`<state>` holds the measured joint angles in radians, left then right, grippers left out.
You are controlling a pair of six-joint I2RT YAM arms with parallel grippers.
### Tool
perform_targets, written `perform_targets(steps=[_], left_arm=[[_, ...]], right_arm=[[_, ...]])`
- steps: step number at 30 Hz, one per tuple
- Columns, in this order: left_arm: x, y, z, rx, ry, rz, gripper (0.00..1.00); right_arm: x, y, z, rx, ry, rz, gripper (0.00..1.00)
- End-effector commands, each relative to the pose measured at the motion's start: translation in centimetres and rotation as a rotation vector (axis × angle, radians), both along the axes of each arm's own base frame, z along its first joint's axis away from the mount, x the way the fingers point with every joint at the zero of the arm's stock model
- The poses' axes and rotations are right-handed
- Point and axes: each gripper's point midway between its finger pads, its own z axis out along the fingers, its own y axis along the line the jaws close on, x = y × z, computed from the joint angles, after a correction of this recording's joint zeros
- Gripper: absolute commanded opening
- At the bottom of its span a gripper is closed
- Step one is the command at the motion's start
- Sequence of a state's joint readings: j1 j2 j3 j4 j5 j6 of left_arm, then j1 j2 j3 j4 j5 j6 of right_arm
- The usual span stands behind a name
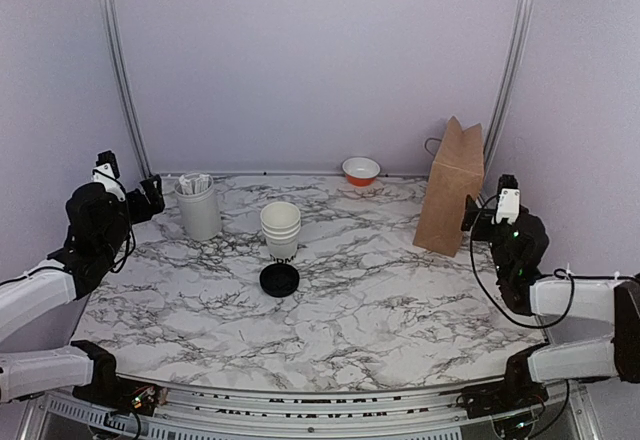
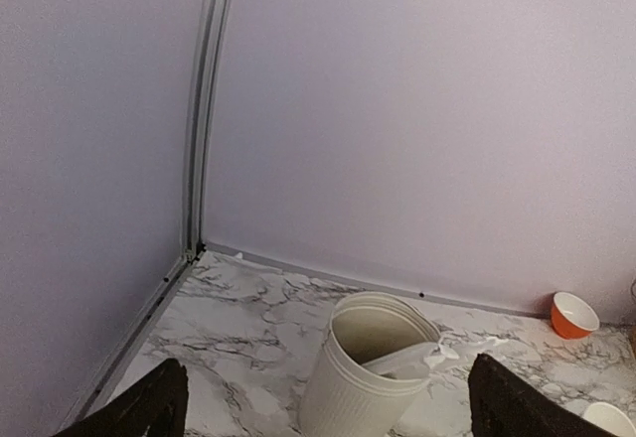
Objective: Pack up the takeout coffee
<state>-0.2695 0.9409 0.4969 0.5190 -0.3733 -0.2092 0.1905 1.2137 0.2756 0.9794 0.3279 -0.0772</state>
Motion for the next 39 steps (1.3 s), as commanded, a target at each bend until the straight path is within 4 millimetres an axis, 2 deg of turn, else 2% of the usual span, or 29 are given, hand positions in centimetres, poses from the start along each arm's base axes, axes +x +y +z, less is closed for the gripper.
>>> perform_targets(steps=[1,5,8,11,13,15,17,19,21,23,27,29,34,39], left_arm=[[-2.0,-3.7,-4.7,-0.144,0.290,-0.193,0.99],[-4.0,-7.8,-5.8,-0.165,0.353,-0.367,0.99],[-5.4,-10.6,-5.5,-0.131,0.368,-0.465,0.99],[-6.6,-12.3,-4.6,-0.105,0.383,-0.555,0.99],[-7.1,-12.2,-3.6,-0.085,0.388,-0.567,0.99],[-7.3,-11.4,-2.4,-0.082,0.380,-0.530,0.99],[-7.3,-9.4,-1.7,-0.127,0.385,-0.416,0.99],[-7.5,-6.4,-2.2,-0.183,0.401,-0.243,0.99],[-7.9,-6.2,-1.8,-0.189,0.388,-0.245,0.99],[-8.1,-6.2,-1.5,-0.190,0.379,-0.258,0.99],[-8.3,-7.0,-2.4,-0.221,0.409,-0.291,0.99],[-8.1,-7.6,-2.8,-0.215,0.436,-0.313,0.99],[-7.9,-10.0,-4.1,-0.187,0.505,-0.424,0.99],[-7.8,-12.4,-4.4,-0.242,0.527,-0.531,0.99]], right_arm=[[-1.5,2.7,3.0,0.076,0.063,0.065,1.00],[-4.9,7.7,5.4,0.073,0.076,0.185,1.00],[-7.0,11.9,5.9,0.063,0.120,0.261,1.00],[-8.3,16.6,6.2,-0.017,0.173,0.325,1.00],[-7.9,18.0,7.3,-0.078,0.207,0.306,1.00],[-7.1,17.8,8.5,-0.098,0.221,0.235,1.00],[-6.6,18.1,9.7,-0.111,0.218,0.215,1.00],[-6.1,17.8,10.6,-0.092,0.217,0.170,1.00],[-5.9,17.1,11.2,-0.075,0.206,0.119,1.00],[-5.7,18.0,11.5,-0.091,0.193,0.169,1.00],[-4.7,21.3,11.6,-0.019,0.232,0.342,1.00],[-3.8,23.2,10.9,0.023,0.303,0.417,1.00],[-2.6,29.6,8.9,0.054,0.433,0.609,1.00],[-1.0,34.7,6.9,0.080,0.570,0.702,0.92]])
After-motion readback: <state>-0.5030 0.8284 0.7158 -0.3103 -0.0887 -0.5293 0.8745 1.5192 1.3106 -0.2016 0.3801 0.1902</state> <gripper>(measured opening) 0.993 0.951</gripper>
